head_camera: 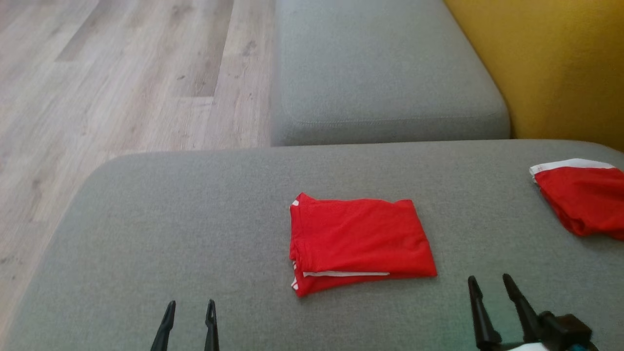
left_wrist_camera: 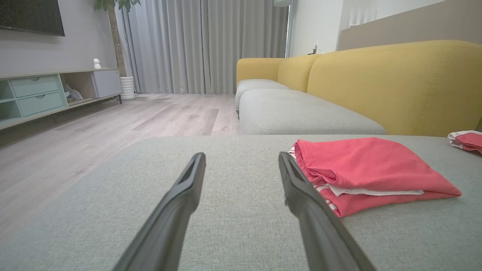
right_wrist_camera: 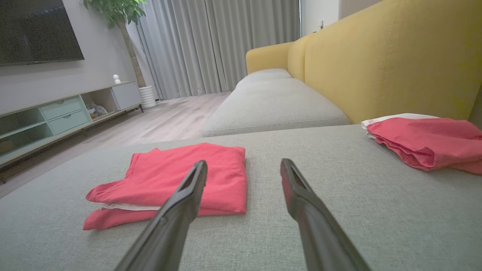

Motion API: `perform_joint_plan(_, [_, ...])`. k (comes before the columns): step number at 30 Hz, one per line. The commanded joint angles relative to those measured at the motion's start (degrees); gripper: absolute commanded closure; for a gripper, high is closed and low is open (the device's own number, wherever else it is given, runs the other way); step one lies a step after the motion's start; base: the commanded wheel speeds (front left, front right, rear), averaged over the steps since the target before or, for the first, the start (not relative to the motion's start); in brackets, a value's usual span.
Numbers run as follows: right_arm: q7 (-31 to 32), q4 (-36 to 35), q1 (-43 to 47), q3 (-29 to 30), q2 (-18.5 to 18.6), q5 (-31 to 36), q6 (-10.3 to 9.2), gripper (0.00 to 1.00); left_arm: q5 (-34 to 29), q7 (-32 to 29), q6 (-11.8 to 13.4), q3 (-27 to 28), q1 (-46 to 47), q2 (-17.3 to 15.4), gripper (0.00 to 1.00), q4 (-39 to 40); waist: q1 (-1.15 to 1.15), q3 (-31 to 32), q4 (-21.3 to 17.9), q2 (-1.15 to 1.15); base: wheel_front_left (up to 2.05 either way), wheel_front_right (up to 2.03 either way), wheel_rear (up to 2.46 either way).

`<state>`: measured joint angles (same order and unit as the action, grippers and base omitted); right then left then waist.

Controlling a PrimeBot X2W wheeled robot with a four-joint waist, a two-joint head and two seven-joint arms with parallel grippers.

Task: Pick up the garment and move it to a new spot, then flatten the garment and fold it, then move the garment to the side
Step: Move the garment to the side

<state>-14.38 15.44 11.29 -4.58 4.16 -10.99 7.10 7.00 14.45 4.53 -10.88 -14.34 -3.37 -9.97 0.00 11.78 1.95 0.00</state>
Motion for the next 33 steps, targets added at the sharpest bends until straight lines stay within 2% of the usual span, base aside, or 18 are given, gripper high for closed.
perform_joint_plan(1, [-0.6, -1.8, -1.9, -0.4, 0.3, 0.5, 0.39, 0.00, -0.2, 0.5, 0.2, 1.8, 3.3, 0.5, 0.00, 2.0, 0.00, -0.7, 0.4, 0.00, 0.00, 0.00, 0.00])
perform_joint_plan(6, [-0.6, 0.1, -3.3, 1.2, -0.1, 0.5, 0.39, 0.00, -0.9, 0.5, 0.5, 1.4, 4.1, 0.5, 0.00, 2.9, 0.00, -2.9, 1.4, 0.00, 0.00, 0.00, 0.00])
perform_joint_plan(10, [-0.6, 5.0, -7.8, 2.5, -0.4, -0.8, 0.39, 0.00, -0.8, 0.5, 0.5, 0.4, 4.8, 0.5, 0.00, 3.2, 0.00, -5.1, 2.3, 0.00, 0.00, 0.00, 0.00])
perform_joint_plan(16, [-0.3, 18.6, -20.1, 3.2, -0.4, -2.2, 0.39, 0.00, -1.7, 0.5, 0.1, -1.8, 6.5, 0.5, 0.00, 2.8, 0.00, -7.7, 4.0, 0.00, 0.00, 0.00, 0.00])
perform_joint_plan(21, [3.2, 30.8, -29.9, 1.8, 0.7, -2.1, 0.39, 0.00, -2.2, 0.5, -0.4, -3.1, 8.1, 0.5, 0.00, 2.8, 0.00, -9.4, 6.1, 0.00, 0.00, 0.00, 0.00])
perform_joint_plan(28, [5.1, 42.6, -37.0, 1.6, 1.6, -1.9, 0.39, 0.00, -2.5, 0.5, -0.8, -4.4, 9.4, 0.5, 0.00, 2.7, 0.00, -11.2, 8.8, 0.00, 0.00, 0.00, 0.00])
perform_joint_plan(29, [5.1, 45.9, -38.2, 1.9, 1.7, -1.6, 0.39, 0.05, -2.5, 0.5, -0.7, -4.7, 9.5, 0.5, 0.00, 2.6, 0.00, -11.5, 9.3, 0.00, 0.00, 0.00, 0.00])
perform_joint_plan(30, [5.2, 47.5, -38.6, 2.0, 1.7, -1.5, 0.39, 0.34, -2.5, 0.5, -0.7, -4.7, 9.5, 0.5, 0.00, 2.5, 0.00, -11.7, 9.5, 0.00, 0.00, 0.00, 0.00])
perform_joint_plan(32, [4.6, 49.8, -39.3, 2.1, 1.3, -1.7, 0.39, 0.63, -2.5, 0.5, -0.7, -4.7, 9.4, 0.5, 0.00, 2.4, 0.00, -12.0, 9.7, 0.00, 0.00, 0.00, 0.00])
perform_joint_plan(33, [4.3, 50.7, -39.5, 1.9, 1.1, -1.9, 0.39, 1.00, -2.5, 0.5, -0.6, -4.7, 9.4, 0.5, 0.00, 2.3, 0.00, -12.2, 9.7, 0.00, 0.00, 0.00, 0.00])
